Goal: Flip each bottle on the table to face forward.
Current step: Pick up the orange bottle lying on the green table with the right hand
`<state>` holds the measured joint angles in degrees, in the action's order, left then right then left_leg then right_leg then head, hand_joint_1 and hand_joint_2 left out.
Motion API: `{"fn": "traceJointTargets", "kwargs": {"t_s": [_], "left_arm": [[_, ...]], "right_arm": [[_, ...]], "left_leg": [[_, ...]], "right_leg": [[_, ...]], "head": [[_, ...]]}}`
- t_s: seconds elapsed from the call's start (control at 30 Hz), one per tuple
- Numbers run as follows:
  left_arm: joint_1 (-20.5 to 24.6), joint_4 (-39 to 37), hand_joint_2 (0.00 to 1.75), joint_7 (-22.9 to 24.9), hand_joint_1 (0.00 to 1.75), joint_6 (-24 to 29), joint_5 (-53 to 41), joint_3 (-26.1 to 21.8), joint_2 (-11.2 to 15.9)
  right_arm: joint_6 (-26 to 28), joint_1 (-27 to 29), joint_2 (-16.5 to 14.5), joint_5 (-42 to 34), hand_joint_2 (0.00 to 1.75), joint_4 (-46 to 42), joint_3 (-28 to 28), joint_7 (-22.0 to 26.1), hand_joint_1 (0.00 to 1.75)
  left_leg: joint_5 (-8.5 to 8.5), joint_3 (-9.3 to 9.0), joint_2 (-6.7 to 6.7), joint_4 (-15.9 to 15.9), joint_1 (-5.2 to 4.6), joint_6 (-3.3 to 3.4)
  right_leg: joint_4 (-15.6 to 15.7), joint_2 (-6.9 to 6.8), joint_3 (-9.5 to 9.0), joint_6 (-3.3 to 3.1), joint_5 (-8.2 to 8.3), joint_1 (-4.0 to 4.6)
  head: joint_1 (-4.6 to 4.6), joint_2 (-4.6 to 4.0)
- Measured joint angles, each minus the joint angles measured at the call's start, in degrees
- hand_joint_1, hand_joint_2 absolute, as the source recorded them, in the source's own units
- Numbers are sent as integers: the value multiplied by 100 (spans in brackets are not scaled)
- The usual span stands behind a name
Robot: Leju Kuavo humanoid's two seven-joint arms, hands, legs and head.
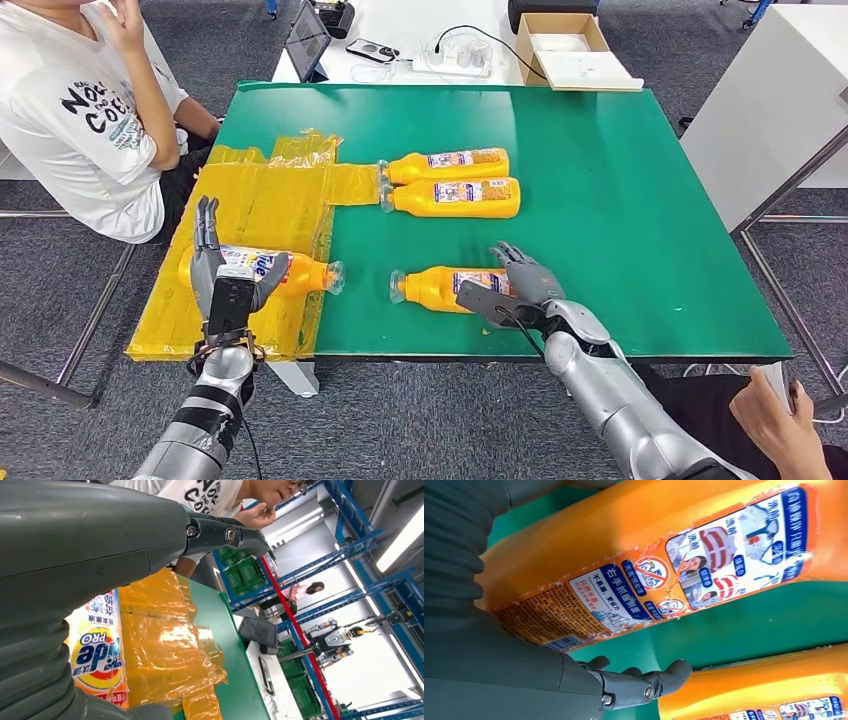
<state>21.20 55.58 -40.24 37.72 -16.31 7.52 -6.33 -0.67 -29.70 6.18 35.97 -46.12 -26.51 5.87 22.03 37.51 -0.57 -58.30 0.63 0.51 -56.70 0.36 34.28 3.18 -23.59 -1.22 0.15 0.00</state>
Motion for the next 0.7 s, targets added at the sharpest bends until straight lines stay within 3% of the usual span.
{"fn": "traceJointTargets", "kwargs": {"t_s": [0.27, 0.3, 0.33, 0.43, 0.5, 0.7], "left_arm": [[17, -120, 175, 0, 0, -135, 73, 0, -32], [20, -139, 175, 0, 0, -153, 83, 0, -39], [23, -160, 175, 0, 0, -167, 87, 0, -46], [37, -214, 175, 0, 0, -184, 104, 0, -60], [65, -253, 175, 0, 0, -188, 123, 1, -69], [119, -358, 175, 0, 0, -218, 156, 5, -144]], "right_arm": [[80, -333, -27, 464, 175, 427, -177, -540, 1], [73, -381, -39, 504, 175, 491, -203, -584, 9], [62, -422, -50, 530, 175, 550, -227, -611, 41], [8, -543, -109, 551, 175, 719, -280, -615, 157], [-92, -661, -181, 501, 175, 879, -318, -508, 175], [-151, -800, -362, 168, 175, 1202, -348, -99, 175]], "left_leg": [[-3, 0, 0, 0, 0, 3], [-3, 0, 0, 0, 0, 3], [-3, 0, 1, 0, 0, 3], [-3, 0, 4, 0, 0, 3], [-3, -2, 8, 0, 0, 3], [-3, -9, 18, 0, 1, 2]], "right_leg": [[0, 0, -2, 1, 2, 0], [0, 0, -2, 2, 2, 0], [0, 0, -2, 2, 3, 0], [0, 1, -1, 1, 4, 0], [0, 2, 1, -5, 9, 3], [0, 6, 0, -12, 12, 7]], "head": [[0, 0], [1, 0], [1, 0], [0, 0], [0, 0], [1, 0]]}}
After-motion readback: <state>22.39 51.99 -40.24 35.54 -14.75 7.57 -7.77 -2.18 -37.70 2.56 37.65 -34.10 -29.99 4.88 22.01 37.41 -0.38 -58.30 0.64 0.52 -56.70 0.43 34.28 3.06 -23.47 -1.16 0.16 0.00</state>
